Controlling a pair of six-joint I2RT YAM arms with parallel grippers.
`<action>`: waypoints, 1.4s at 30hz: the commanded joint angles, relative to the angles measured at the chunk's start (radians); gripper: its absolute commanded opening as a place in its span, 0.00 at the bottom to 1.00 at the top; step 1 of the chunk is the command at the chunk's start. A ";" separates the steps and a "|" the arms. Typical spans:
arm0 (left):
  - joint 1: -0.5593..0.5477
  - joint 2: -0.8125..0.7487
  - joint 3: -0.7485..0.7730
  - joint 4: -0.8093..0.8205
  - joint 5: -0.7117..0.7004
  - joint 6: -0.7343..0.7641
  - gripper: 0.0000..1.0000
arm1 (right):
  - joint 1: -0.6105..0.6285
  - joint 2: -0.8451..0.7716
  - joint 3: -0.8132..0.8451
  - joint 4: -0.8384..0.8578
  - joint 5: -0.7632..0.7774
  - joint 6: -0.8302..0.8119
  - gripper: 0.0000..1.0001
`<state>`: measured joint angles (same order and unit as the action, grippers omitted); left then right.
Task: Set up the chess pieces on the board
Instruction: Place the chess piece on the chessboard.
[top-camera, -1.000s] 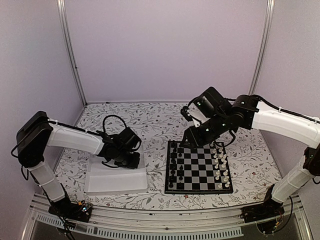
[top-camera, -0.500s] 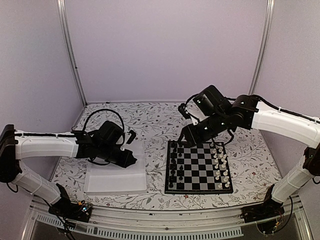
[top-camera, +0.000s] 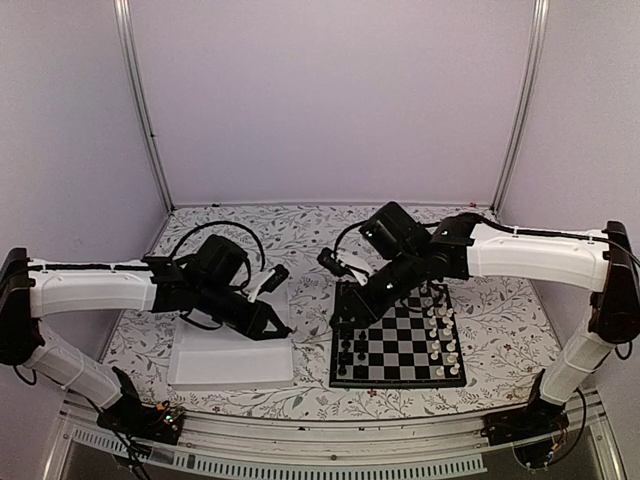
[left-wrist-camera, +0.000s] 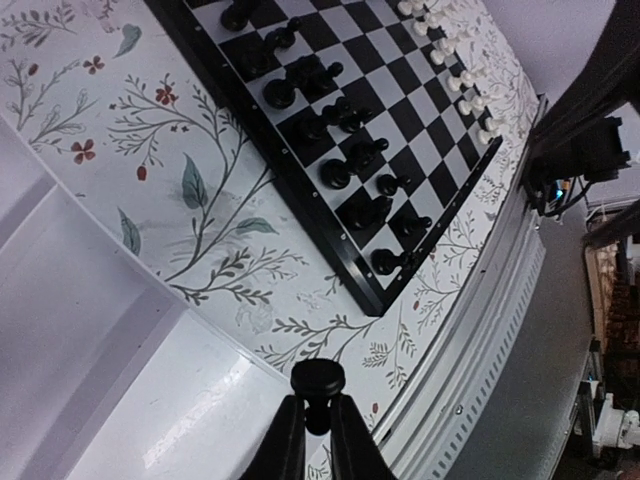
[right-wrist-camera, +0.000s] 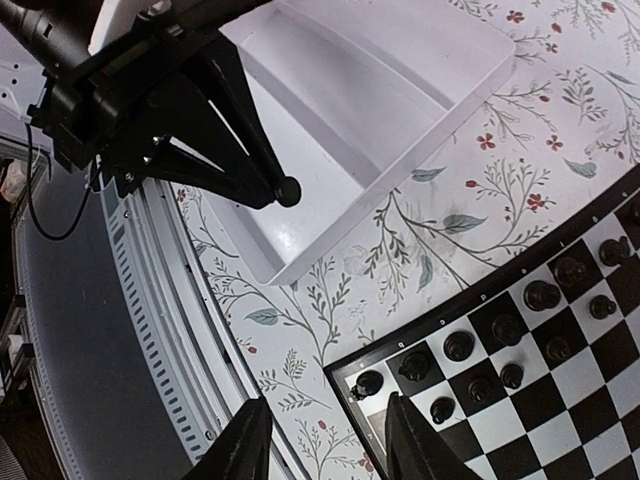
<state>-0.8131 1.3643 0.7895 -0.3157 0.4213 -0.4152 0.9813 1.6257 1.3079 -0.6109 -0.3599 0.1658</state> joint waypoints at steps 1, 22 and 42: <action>0.018 0.037 0.053 0.038 0.122 0.013 0.12 | 0.004 0.099 0.046 0.044 -0.135 -0.074 0.41; 0.027 0.105 0.097 0.136 0.455 -0.045 0.13 | 0.022 0.165 0.169 -0.003 -0.206 -0.310 0.43; 0.046 0.164 0.117 0.137 0.559 -0.029 0.13 | 0.076 0.162 0.234 -0.124 -0.188 -0.446 0.45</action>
<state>-0.7803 1.5055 0.8711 -0.1967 0.9344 -0.4603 1.0412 1.8023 1.4956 -0.7036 -0.5602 -0.2466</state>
